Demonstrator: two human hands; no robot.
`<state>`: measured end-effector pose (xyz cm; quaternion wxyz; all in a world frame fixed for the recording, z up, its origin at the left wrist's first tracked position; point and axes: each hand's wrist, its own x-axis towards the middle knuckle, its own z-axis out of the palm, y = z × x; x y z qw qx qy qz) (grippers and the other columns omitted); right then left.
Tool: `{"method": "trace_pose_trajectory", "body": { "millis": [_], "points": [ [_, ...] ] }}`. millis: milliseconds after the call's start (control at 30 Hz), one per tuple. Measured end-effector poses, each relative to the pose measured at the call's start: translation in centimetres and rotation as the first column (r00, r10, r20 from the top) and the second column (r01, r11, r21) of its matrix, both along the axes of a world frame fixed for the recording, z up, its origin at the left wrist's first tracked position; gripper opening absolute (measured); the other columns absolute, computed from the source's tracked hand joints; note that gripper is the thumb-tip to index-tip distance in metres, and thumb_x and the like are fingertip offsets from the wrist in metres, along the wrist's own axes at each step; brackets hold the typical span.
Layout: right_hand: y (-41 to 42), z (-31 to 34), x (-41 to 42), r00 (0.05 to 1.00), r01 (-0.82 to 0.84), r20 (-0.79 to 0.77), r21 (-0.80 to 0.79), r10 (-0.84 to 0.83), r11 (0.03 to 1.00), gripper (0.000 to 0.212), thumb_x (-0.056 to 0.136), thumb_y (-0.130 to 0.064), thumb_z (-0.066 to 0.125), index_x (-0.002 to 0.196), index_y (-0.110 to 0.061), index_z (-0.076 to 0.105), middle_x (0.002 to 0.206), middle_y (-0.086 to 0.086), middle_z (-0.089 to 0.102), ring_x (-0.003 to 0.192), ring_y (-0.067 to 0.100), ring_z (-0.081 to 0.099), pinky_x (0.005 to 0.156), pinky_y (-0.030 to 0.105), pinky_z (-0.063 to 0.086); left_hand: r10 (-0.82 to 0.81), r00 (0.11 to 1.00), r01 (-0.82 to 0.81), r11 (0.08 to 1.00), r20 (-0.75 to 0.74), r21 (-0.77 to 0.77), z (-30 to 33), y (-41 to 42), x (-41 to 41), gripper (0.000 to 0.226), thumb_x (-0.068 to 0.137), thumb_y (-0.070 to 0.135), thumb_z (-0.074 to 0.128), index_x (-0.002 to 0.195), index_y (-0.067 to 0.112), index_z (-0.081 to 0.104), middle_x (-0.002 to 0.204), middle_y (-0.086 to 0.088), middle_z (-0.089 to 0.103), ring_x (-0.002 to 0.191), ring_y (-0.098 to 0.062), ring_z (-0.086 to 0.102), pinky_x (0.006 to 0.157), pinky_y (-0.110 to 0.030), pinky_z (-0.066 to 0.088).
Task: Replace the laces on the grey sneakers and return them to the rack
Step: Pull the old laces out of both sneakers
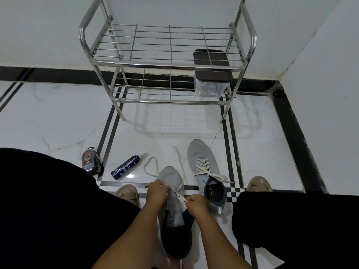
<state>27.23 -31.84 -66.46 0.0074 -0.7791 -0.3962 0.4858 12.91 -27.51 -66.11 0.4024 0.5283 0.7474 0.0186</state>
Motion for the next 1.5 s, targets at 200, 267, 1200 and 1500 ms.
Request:
{"method": "trace_pose_trajectory", "body": {
  "millis": [200, 267, 1200, 1500],
  "points": [
    [-0.2, 0.0, 0.6, 0.998, 0.054, 0.019, -0.027, -0.054, 0.998, 0.025, 0.085, -0.014, 0.049, 0.062, -0.019, 0.057, 0.071, 0.002, 0.055, 0.063, 0.017, 0.047, 0.051, 0.020, 0.032, 0.790, -0.019, -0.886, 0.271, 0.613, -0.377, 2.1, 2.9, -3.6, 0.018, 0.103, 0.016, 0.032, 0.091, 0.012, 0.045, 0.084, -0.004, 0.050, 0.055, -0.008, 0.048, 0.060, -0.025, 0.046],
    [-0.1, 0.1, 0.5, 0.999, 0.027, 0.023, -0.029, -0.026, 0.999, 0.020, 0.085, -0.016, 0.051, 0.076, -0.018, 0.069, 0.083, 0.004, 0.065, 0.074, 0.021, 0.057, 0.061, 0.022, 0.041, 0.765, 0.171, -0.861, 0.422, 0.621, -0.283, 2.6, 3.8, -3.8, 0.012, 0.102, 0.024, 0.036, 0.100, 0.017, 0.046, 0.073, 0.000, 0.048, 0.038, -0.007, 0.039, 0.038, -0.020, 0.035],
    [-0.4, 0.9, -0.6, 0.998, -0.060, 0.016, -0.020, 0.060, 0.998, 0.033, 0.085, -0.015, 0.051, 0.052, -0.018, 0.046, 0.061, -0.006, 0.047, 0.061, 0.013, 0.045, 0.050, 0.021, 0.032, -0.195, 0.960, 0.206, 0.978, -0.199, 0.040, -0.3, -0.9, 0.6, 0.015, 0.093, 0.022, 0.045, 0.095, 0.018, 0.058, 0.101, -0.003, 0.063, 0.095, -0.024, 0.060, 0.081, -0.034, 0.043],
    [-0.1, 2.1, -1.1, 0.980, -0.194, 0.063, 0.097, 0.188, 0.976, 0.037, 0.092, -0.017, 0.044, 0.123, -0.032, 0.056, 0.125, 0.001, 0.062, 0.112, 0.026, 0.058, 0.081, 0.026, 0.044, -0.281, 0.880, 0.359, 0.921, -0.382, 0.150, -0.2, -1.7, 0.6, 0.016, 0.094, 0.027, 0.045, 0.107, 0.022, 0.054, 0.111, 0.002, 0.054, 0.095, -0.021, 0.060, 0.087, -0.034, 0.037]
  ]
}}
